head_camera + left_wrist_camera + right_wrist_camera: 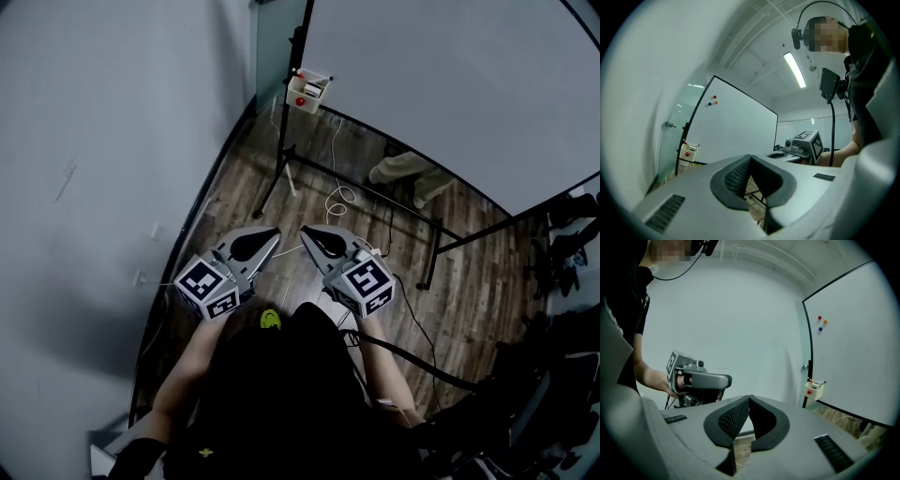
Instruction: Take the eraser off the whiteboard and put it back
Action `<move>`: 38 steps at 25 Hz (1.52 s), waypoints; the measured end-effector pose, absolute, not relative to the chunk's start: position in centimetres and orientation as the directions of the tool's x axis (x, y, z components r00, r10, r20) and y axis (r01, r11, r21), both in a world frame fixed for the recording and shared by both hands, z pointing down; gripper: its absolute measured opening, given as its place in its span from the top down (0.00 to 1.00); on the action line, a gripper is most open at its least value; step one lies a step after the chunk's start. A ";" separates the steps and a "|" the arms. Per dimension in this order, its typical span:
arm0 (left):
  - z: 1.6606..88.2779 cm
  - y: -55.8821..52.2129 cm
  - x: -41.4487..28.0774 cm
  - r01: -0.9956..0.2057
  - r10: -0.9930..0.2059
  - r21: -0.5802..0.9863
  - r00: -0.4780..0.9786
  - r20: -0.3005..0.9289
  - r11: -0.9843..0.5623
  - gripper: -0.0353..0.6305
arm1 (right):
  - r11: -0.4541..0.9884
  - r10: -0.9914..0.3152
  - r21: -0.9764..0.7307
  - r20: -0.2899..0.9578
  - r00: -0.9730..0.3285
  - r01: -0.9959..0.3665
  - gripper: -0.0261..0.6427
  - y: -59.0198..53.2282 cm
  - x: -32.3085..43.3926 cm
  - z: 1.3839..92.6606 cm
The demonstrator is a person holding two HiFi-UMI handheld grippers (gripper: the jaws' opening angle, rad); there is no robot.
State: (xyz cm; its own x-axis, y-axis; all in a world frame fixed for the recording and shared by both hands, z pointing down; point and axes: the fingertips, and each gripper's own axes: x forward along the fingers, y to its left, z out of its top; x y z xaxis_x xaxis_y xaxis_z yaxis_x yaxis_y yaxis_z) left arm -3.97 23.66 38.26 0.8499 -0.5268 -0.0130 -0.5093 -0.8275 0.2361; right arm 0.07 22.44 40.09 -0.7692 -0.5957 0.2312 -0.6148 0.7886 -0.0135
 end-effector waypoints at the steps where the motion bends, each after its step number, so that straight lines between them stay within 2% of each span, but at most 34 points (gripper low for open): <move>1: 38.2 23.3 -4.0 -0.508 -0.526 0.239 0.850 -0.013 -0.827 0.91 | 0.787 -0.598 -0.008 0.232 -0.767 -0.617 0.97 22.0 0.1 40.0; 13: 39.2 22.7 -4.9 -0.521 -0.537 0.248 0.844 0.003 -0.817 0.91 | 0.781 -0.613 0.054 0.265 -0.745 -0.623 0.97 21.6 0.1 40.0; 25: 38.5 20.4 -4.5 -0.562 -0.581 0.237 0.814 -0.010 -0.792 0.91 | 0.788 -0.607 0.059 0.238 -0.758 -0.613 0.97 19.2 0.5 39.4; 38: 40.6 9.0 -2.6 -0.567 -0.580 0.274 0.814 0.041 -0.777 0.91 | 0.804 -0.575 0.004 0.258 -0.776 -0.594 0.97 7.4 1.2 42.0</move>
State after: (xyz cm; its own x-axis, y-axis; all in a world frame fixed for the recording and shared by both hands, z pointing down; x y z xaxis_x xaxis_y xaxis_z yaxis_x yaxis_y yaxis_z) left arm -2.65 9.03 40.64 0.8138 -0.5796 0.0415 -0.5671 -0.7767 0.2741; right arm 1.18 7.36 42.03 -0.7764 -0.5749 0.2583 -0.5943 0.8042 0.0036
